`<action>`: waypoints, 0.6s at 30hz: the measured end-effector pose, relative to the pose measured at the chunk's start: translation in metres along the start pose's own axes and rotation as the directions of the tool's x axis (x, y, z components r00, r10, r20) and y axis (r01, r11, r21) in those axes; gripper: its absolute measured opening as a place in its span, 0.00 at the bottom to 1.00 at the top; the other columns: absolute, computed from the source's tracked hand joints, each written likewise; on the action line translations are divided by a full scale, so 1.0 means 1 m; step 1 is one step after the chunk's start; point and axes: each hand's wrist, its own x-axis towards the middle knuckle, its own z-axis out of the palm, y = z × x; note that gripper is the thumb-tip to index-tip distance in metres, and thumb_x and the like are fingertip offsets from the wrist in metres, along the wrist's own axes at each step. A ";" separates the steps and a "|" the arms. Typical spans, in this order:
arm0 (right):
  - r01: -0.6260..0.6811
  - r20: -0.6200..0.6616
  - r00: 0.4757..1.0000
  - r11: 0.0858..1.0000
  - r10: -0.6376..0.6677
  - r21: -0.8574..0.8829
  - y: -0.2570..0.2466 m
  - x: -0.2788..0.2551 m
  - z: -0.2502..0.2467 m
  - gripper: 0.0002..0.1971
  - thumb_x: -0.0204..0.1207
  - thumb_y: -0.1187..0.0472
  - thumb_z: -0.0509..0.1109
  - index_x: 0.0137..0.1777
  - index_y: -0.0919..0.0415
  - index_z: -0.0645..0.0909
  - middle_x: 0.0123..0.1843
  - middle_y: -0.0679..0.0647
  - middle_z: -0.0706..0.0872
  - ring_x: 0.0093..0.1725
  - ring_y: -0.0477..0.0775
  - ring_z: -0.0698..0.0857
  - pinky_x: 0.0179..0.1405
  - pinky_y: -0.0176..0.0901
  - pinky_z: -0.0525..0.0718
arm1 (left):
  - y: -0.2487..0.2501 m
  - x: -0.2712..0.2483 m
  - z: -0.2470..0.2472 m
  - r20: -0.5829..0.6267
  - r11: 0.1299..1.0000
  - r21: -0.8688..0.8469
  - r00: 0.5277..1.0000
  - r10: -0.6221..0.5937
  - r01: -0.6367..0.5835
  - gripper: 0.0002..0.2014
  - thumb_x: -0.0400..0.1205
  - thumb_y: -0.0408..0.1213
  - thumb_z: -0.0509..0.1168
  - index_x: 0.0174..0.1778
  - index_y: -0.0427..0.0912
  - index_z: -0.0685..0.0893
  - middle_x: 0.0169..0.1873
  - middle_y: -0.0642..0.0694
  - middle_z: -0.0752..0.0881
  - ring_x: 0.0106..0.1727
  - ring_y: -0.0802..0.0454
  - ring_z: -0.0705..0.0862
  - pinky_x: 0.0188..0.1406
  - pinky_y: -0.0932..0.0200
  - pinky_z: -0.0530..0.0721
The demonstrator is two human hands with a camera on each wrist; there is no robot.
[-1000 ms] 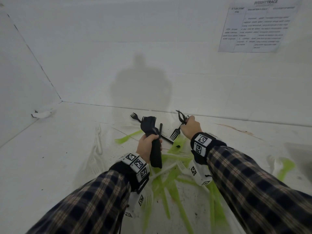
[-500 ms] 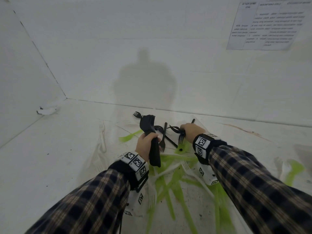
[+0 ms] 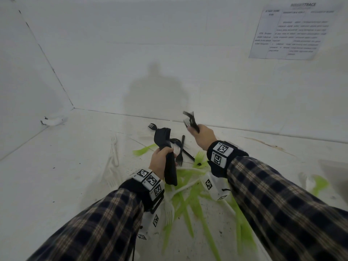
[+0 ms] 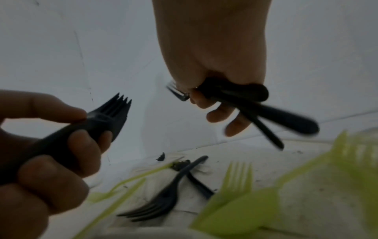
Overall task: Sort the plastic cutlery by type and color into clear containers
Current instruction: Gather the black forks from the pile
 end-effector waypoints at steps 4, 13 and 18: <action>0.048 0.182 0.983 0.962 0.002 -0.269 -0.004 -0.007 0.012 0.11 0.72 0.55 0.74 0.47 0.63 0.84 0.44 0.58 0.86 0.44 0.56 0.83 0.34 0.36 0.78 | 0.001 -0.003 -0.011 -0.002 1.000 -0.008 1.000 0.000 0.000 0.07 0.82 0.31 0.60 0.38 0.36 0.72 0.28 0.41 0.76 0.20 0.48 0.73 0.17 0.63 0.75; 0.324 0.402 0.913 0.725 -0.070 -0.608 0.002 -0.010 0.027 0.21 0.73 0.68 0.67 0.65 0.54 0.80 0.63 0.55 0.80 0.63 0.57 0.80 0.55 0.44 0.79 | 0.004 0.002 -0.027 -0.025 1.000 -0.003 1.000 0.014 -0.014 0.06 0.81 0.33 0.60 0.39 0.37 0.72 0.28 0.43 0.76 0.19 0.49 0.74 0.20 0.62 0.75; 0.355 0.425 0.902 0.695 -0.078 -0.626 0.007 -0.012 0.030 0.22 0.75 0.64 0.68 0.68 0.48 0.74 0.63 0.53 0.81 0.61 0.57 0.81 0.50 0.46 0.79 | 0.002 0.002 -0.028 -0.026 1.000 -0.012 1.000 0.010 -0.011 0.06 0.81 0.33 0.60 0.39 0.38 0.72 0.28 0.43 0.76 0.22 0.47 0.73 0.19 0.61 0.75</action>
